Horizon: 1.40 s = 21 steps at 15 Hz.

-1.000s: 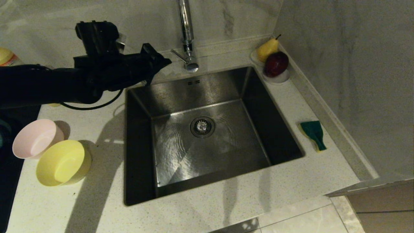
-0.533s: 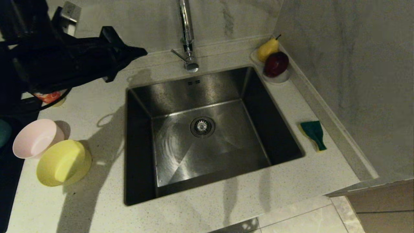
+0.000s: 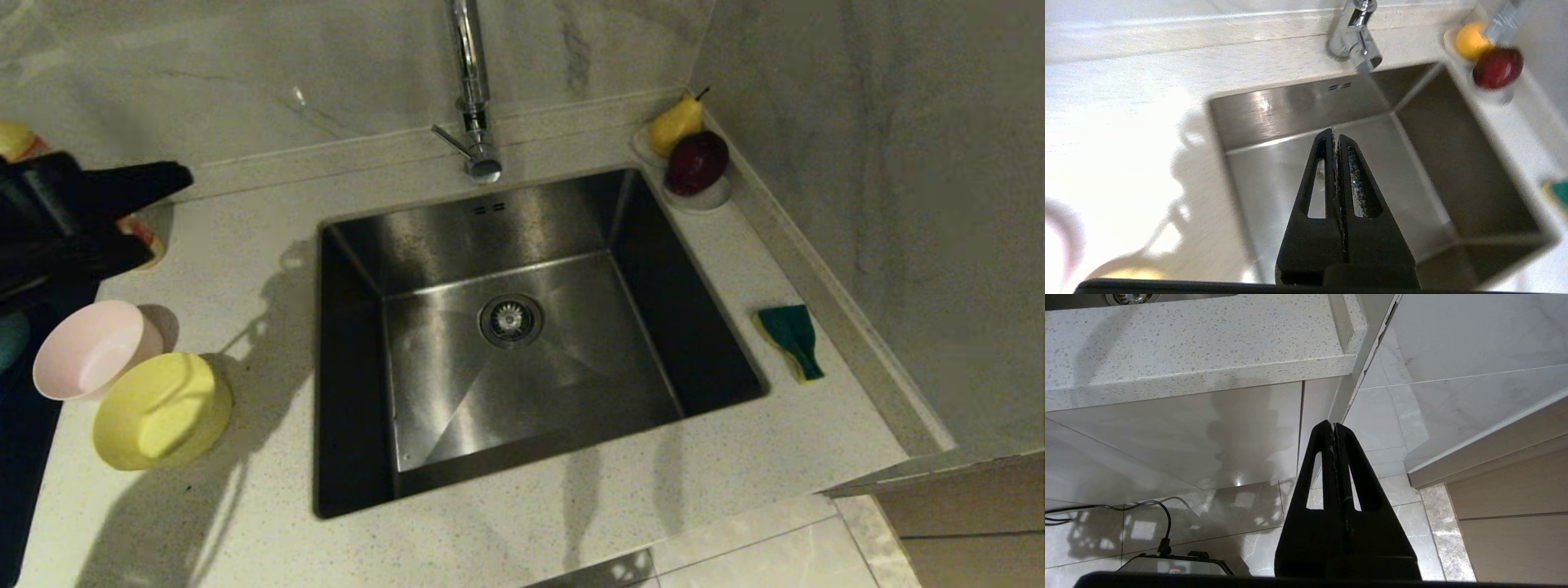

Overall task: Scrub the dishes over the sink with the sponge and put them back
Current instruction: Place the bowl on the bowl

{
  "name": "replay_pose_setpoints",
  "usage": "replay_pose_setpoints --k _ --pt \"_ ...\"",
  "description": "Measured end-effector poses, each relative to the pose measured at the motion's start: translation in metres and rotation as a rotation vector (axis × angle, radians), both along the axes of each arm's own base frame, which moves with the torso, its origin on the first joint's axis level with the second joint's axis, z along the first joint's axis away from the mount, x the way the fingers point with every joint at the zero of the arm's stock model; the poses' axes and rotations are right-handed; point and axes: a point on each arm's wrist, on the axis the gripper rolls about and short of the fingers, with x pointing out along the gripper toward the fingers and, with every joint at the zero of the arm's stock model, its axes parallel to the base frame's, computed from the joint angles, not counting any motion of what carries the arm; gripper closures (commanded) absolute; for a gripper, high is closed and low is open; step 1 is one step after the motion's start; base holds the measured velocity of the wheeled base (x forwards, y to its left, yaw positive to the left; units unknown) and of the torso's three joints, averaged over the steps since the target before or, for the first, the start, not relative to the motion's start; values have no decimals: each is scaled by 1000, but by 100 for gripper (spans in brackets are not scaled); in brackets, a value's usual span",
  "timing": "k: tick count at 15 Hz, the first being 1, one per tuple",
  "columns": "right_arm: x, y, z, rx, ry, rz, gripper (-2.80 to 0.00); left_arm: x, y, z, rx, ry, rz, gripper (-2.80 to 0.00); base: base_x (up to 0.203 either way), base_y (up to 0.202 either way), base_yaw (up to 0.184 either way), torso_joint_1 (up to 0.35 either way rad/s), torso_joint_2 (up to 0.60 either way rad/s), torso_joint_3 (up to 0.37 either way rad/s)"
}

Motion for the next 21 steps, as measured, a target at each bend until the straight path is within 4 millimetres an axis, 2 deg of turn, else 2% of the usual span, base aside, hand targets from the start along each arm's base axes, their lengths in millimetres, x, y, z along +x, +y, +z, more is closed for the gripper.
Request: replay_pose_setpoints --k 2,5,8,11,17,20,21 --pt "0 0 0 0 0 0 0 -36 8 -13 19 -29 10 0 0 0 0 0 0 0" --pt "0 0 0 0 0 0 0 -81 18 -49 65 -44 24 0 0 0 0 0 0 0" --pt "0 0 0 0 0 0 0 -111 25 -85 101 -15 78 0 0 0 0 0 0 0" --pt "0 0 0 0 0 0 0 -129 31 -113 109 10 139 0 0 0 0 0 0 0" --pt "0 0 0 0 0 0 0 -147 35 -191 152 75 218 0 0 0 0 0 0 0" --pt "0 0 0 0 0 0 0 -149 36 -206 131 76 271 0 0 0 0 0 0 0" --pt "0 0 0 0 0 0 0 -149 37 -205 124 67 307 0 0 0 0 0 0 0"
